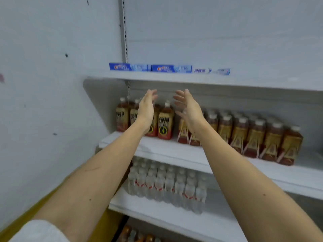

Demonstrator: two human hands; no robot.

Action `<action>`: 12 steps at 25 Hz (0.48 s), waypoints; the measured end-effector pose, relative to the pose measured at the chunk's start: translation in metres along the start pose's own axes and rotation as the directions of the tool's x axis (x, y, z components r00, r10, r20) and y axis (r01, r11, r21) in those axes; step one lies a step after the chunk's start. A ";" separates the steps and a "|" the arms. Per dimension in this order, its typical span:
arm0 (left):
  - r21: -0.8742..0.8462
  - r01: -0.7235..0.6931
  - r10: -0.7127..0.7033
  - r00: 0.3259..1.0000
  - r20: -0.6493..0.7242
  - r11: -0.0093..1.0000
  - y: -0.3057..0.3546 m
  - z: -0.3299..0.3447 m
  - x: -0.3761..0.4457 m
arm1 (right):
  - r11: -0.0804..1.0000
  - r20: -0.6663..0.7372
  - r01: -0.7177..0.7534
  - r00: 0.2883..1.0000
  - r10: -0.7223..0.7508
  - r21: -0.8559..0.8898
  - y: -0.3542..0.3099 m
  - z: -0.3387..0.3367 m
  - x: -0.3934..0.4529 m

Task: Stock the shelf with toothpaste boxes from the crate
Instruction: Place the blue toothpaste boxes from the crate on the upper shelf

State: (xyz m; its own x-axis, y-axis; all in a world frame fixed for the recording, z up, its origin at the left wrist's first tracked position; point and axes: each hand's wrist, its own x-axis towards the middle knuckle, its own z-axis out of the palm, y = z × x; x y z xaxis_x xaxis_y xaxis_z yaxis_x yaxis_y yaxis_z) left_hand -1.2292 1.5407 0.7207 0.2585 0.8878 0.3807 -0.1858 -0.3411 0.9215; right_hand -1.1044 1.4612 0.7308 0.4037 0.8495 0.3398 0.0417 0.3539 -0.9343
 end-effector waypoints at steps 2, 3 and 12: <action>-0.042 0.067 -0.066 0.998 0.011 0.997 -0.036 -0.010 -0.023 | 0.996 0.009 -0.071 0.997 0.071 -0.050 0.038 0.000 -0.023; -0.060 0.110 -0.108 0.994 0.025 0.992 -0.055 -0.014 -0.035 | 0.990 0.005 -0.111 0.994 0.111 -0.085 0.056 0.001 -0.034; 0.102 0.529 -0.538 0.834 0.119 0.842 -0.221 -0.033 -0.143 | 0.816 -0.117 -0.523 0.852 0.510 -0.248 0.224 -0.024 -0.154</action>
State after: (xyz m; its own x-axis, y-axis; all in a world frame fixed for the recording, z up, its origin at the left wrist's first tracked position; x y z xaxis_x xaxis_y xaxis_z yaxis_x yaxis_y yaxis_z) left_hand -1.2561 1.4990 0.4594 0.4284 0.8875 -0.1694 0.0767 0.1511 0.9855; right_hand -1.1357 1.4005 0.4666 0.4719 0.8587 -0.1999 0.0494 -0.2522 -0.9664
